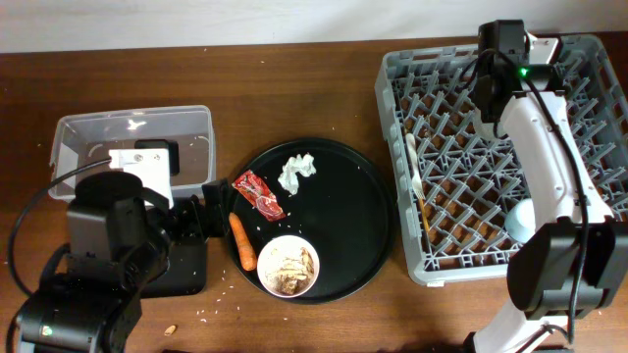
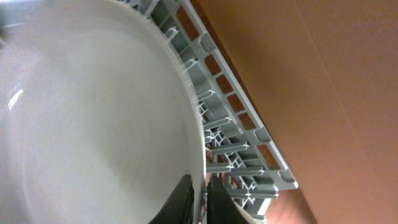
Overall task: Sort waste into correct bins and load items into the dishwasher rack
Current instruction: 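Lift the white plate with the right gripper and stand it in the rack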
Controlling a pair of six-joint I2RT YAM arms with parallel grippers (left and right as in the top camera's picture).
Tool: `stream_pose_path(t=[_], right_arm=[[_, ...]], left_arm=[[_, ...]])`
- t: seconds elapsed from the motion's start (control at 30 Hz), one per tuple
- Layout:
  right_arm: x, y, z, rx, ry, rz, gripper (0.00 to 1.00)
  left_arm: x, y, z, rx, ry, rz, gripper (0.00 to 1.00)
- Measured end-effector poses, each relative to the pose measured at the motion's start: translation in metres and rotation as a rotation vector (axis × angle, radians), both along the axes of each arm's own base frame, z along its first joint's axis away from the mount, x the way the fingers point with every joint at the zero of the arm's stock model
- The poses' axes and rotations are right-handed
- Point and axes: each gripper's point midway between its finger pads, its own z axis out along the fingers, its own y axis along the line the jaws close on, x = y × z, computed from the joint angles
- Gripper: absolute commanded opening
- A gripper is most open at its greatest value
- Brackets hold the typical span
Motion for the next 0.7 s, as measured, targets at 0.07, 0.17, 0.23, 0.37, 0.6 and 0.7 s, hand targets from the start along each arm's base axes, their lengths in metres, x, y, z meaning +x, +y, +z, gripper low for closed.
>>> stream_pose_path(t=[0.07,0.17,0.23,0.37,0.6,0.7], right_arm=[[0.003,0.002,0.0,-0.006,0.03,0.036,0.44],[0.007,0.003,0.001,-0.016,0.039,0.066,0.44],[0.008,0.009,-0.006,0.033,0.058,0.098,0.51],[-0.003,0.024,0.007,0.46,-0.164,0.11,0.49],[-0.061,-0.128,-0.102,0.982,-0.287,-0.394,0.42],[-0.043,-0.116,-0.123,1.02,-0.251,-0.332,0.37]], left_arm=[[0.0,0.0,0.0,0.0,0.0,0.0,0.99],[0.0,0.0,0.0,0.0,0.0,0.0,0.99],[0.0,0.0,0.0,0.0,0.0,0.0,0.99],[0.0,0.0,0.0,0.0,0.0,0.0,0.99],[0.0,0.0,0.0,0.0,0.0,0.0,0.99],[0.0,0.0,0.0,0.0,0.0,0.0,0.99]])
